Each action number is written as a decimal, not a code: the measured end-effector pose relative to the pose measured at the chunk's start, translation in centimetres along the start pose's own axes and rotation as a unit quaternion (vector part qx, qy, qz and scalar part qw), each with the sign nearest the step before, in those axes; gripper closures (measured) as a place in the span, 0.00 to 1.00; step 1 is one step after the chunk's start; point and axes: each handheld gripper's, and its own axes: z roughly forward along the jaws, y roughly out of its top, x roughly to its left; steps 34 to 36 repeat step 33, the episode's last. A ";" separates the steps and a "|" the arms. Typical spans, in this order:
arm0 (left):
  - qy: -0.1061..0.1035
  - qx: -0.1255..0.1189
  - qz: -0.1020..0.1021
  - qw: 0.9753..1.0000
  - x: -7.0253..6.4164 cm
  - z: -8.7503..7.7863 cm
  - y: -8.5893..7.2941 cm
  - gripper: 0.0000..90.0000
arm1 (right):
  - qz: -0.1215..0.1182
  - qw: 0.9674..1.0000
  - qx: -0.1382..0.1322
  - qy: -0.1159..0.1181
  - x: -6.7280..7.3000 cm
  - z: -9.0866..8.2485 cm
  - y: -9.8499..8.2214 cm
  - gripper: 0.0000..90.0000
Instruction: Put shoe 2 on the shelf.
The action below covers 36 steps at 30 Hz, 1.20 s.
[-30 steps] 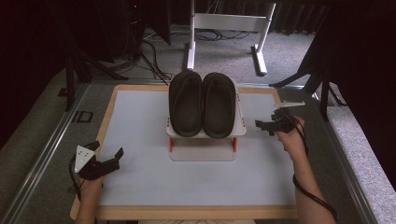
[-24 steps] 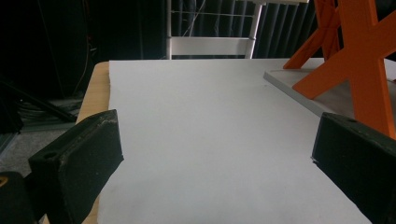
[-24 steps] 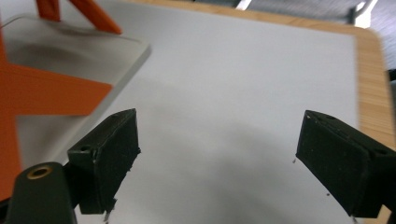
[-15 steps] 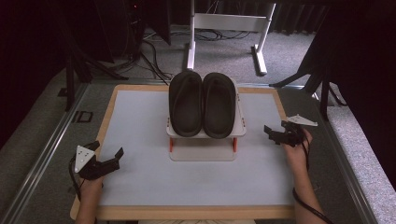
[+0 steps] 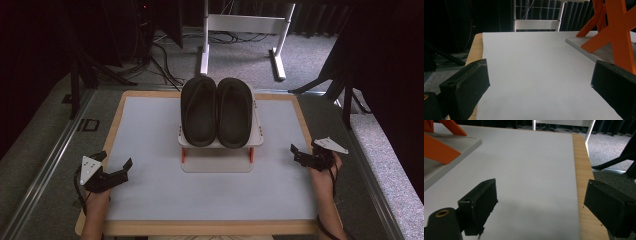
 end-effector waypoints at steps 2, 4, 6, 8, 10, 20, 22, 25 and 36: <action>0.000 -0.001 0.000 1.000 0.0 0.0 0.0 0.01 | 0.006 1.000 -0.007 -0.003 0.0 -0.5 -0.3 0.12; 0.000 -0.002 0.000 1.000 0.0 0.0 0.0 0.01 | 0.002 1.000 -0.011 -0.008 0.1 -0.9 -0.5 0.12; 0.000 -0.002 0.000 1.000 0.0 0.0 0.0 0.01 | -0.001 1.000 -0.016 -0.015 0.2 -1.4 -0.6 0.12; 0.000 -0.002 0.000 1.000 0.0 0.0 0.0 0.01 | -0.002 1.000 -0.021 -0.015 0.4 -1.9 -0.9 0.12; -0.001 -0.002 0.000 1.000 0.0 0.0 0.0 0.01 | -0.010 0.999 -0.024 -0.020 0.5 -2.4 -1.2 0.12; 0.000 -0.002 0.001 1.000 0.0 0.0 0.0 0.01 | -0.004 0.999 -0.032 -0.030 0.4 -3.1 -1.9 0.12; 0.000 -0.003 0.000 1.000 0.0 0.0 0.0 0.01 | -0.017 0.999 -0.028 -0.039 0.7 -3.0 -1.9 0.12; 0.000 -0.004 0.000 1.000 0.0 -0.1 0.0 0.01 | -0.030 0.998 -0.030 -0.048 1.0 -3.0 -1.9 0.12; -0.001 -0.005 -0.002 1.000 0.0 -0.1 0.0 0.01 | -0.052 0.997 -0.018 -0.058 1.4 -2.7 -1.9 0.12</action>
